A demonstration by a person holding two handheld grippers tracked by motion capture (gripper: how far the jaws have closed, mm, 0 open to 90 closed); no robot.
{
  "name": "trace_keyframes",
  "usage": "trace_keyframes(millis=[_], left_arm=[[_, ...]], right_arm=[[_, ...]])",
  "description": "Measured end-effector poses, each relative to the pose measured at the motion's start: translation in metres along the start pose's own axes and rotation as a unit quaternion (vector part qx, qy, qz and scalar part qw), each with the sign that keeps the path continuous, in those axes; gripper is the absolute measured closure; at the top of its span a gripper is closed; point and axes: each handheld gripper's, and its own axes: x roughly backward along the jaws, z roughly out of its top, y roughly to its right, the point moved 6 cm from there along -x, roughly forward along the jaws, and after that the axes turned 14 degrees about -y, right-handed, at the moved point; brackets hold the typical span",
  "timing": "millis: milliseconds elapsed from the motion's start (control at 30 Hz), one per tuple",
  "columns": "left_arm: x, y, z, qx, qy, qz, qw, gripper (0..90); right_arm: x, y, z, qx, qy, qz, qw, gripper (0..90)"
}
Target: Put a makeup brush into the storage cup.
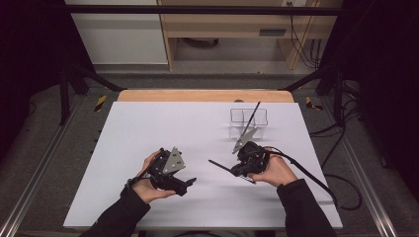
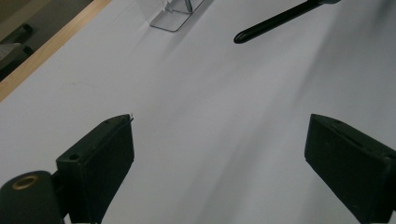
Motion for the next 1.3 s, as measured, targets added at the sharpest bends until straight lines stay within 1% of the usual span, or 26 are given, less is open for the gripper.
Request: trace_keyframes(millis=[67,200,367,433,533,567,600,633,667,700,733,767,800,833,900,933,1000,1100,1133,1167,1233,1267,1300], left_arm=[[-0.001,0.001,0.003,-0.011,-0.006,0.004,0.9999,7.6],[-0.003,0.005,0.008,-0.024,-0.010,0.007,0.9996,7.5],[-0.006,0.011,0.014,-0.043,-0.017,0.010,0.9989,7.4],[-0.008,0.013,0.016,-0.052,-0.022,0.011,0.9984,7.4],[-0.010,0.015,0.018,-0.063,-0.026,0.011,0.9976,7.2],[-0.010,0.016,0.019,-0.065,-0.027,0.012,0.9974,7.2],[-0.011,0.017,0.020,-0.070,-0.028,0.012,0.9971,7.2],[-0.011,0.017,0.021,-0.073,-0.030,0.013,0.9968,7.2],[-0.012,0.018,0.022,-0.075,-0.030,0.012,0.9967,7.2],[-0.012,0.018,0.023,-0.081,-0.033,0.014,0.9961,7.2],[-0.013,0.019,0.025,-0.082,-0.031,0.014,0.9960,7.3],[-0.013,0.020,0.026,-0.087,-0.033,0.014,0.9956,7.3],[-0.013,0.020,0.027,-0.091,-0.034,0.014,0.9952,7.3],[-0.014,0.021,0.028,-0.094,-0.034,0.015,0.9949,7.4],[-0.015,0.023,0.030,-0.101,-0.036,0.017,0.9941,7.5],[-0.015,0.023,0.031,-0.106,-0.036,0.018,0.9936,7.7],[-0.016,0.025,0.031,-0.114,-0.037,0.021,0.9926,8.2],[-0.018,0.027,0.031,-0.123,-0.042,0.022,0.9913,9.2],[-0.018,0.027,0.031,-0.129,-0.044,0.026,0.9903,9.7],[-0.019,0.028,0.032,-0.130,-0.042,0.028,0.9902,10.2],[-0.021,0.029,0.032,-0.138,-0.044,0.030,0.9890,11.4],[-0.022,0.029,0.033,-0.148,-0.046,0.034,0.9874,11.8],[-0.023,0.031,0.034,-0.147,-0.043,0.035,0.9875,12.5]], right_arm=[[0.000,-0.001,0.001,0.002,-0.005,0.003,1.0000,84.1],[-0.002,-0.003,0.005,0.007,-0.007,0.006,0.9999,84.1],[-0.004,-0.004,0.007,0.003,-0.011,0.010,0.9999,84.1],[-0.004,-0.004,0.007,0.010,-0.012,0.012,0.9998,84.1],[-0.005,-0.005,0.008,0.009,-0.012,0.011,0.9998,84.0],[-0.006,-0.006,0.008,0.005,-0.013,0.013,0.9998,84.1],[-0.006,-0.006,0.008,0.012,-0.017,0.016,0.9997,84.1],[-0.007,-0.007,0.008,0.006,-0.018,0.016,0.9997,84.1],[-0.008,-0.006,0.008,0.014,-0.021,0.015,0.9996,84.1],[-0.009,-0.006,0.009,0.013,-0.021,0.016,0.9996,84.0],[-0.009,-0.006,0.009,0.012,-0.022,0.018,0.9995,84.1],[-0.009,-0.007,0.010,0.008,-0.020,0.018,0.9996,84.0],[-0.009,-0.006,0.010,0.016,-0.021,0.017,0.9995,84.1],[-0.009,-0.007,0.011,0.015,-0.023,0.018,0.9995,84.1],[-0.008,-0.008,0.014,0.020,-0.023,0.019,0.9994,84.1],[-0.008,-0.010,0.016,0.015,-0.022,0.020,0.9995,84.1],[-0.008,-0.010,0.018,0.025,-0.024,0.020,0.9992,84.1],[-0.008,-0.011,0.020,0.024,-0.020,0.024,0.9992,84.1],[-0.008,-0.011,0.020,0.026,-0.022,0.024,0.9991,84.1],[-0.009,-0.011,0.020,0.023,-0.024,0.025,0.9991,84.1],[-0.010,-0.011,0.020,0.024,-0.028,0.028,0.9990,84.1],[-0.011,-0.011,0.020,0.024,-0.030,0.029,0.9989,84.0],[-0.012,-0.011,0.020,0.025,-0.030,0.029,0.9988,84.1]])
